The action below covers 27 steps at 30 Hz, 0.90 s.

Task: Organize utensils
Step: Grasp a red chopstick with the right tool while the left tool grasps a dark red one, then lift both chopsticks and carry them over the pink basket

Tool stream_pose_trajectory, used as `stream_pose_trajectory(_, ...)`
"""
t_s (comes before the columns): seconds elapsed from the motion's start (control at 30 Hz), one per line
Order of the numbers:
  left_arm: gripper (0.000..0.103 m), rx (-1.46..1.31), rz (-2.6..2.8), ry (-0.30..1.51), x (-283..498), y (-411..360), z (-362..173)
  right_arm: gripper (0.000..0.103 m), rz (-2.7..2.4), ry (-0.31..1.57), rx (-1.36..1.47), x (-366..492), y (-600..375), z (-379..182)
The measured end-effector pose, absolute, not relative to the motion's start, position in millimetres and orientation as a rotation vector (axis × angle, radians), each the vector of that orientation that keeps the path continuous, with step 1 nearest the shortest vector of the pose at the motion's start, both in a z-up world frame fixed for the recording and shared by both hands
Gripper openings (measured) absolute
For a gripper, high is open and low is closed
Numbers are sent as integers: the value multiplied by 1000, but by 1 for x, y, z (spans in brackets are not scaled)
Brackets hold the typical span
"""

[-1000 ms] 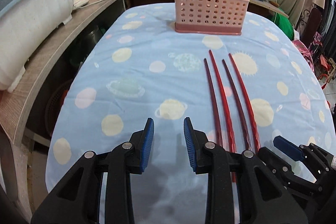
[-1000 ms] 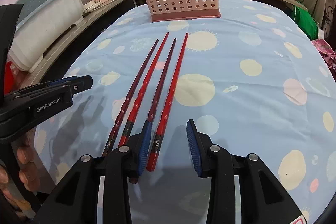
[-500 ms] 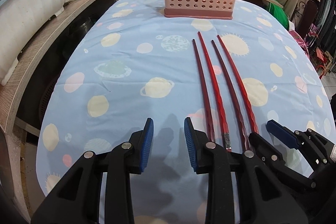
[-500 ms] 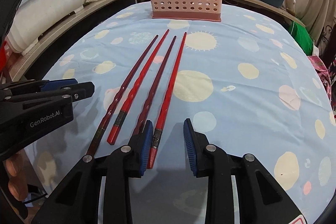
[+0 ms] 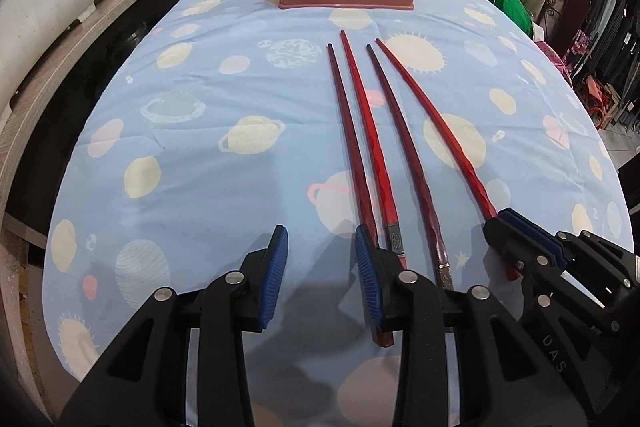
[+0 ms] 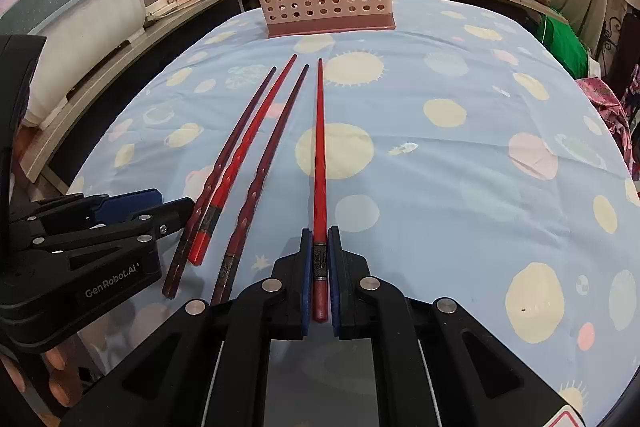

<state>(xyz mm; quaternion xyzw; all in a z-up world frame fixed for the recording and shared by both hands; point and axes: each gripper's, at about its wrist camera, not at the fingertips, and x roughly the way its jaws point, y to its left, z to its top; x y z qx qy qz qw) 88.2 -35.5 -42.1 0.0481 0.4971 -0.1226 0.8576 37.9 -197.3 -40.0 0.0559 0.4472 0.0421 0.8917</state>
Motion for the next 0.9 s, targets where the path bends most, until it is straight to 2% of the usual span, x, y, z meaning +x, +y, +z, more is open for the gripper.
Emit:
stream_pose_trajectory(0.3,34,22,-299,1042,87,-32,-32,7,92,930,136,38,-201,-40)
stream_pose_trajectory(0.43,36,32,-303,1065,86,-36,-41,7,93,930,137,37,-201,-40)
stream_pose_trajectory(0.73,33,83,-284,1046,85,-41,-42,7,93,931,139,37,-201,-40)
stream_pose_trajectory(0.8,24,89,-280,1043,84,-40,-42,7,94,933,141,37,-201,-40)
stream_pose_trajectory(0.83,12,88,-282,1045,84,-39,-41,7,95,934,143,37,-201,-39)
stream_pose_trajectory(0.87,7,80,-284,1050,85,-38,-41,7,96,935,146,36,-202,-39)
stream_pose_trajectory(0.9,7,70,-289,1057,86,-36,-41,7,97,935,149,35,-202,-38)
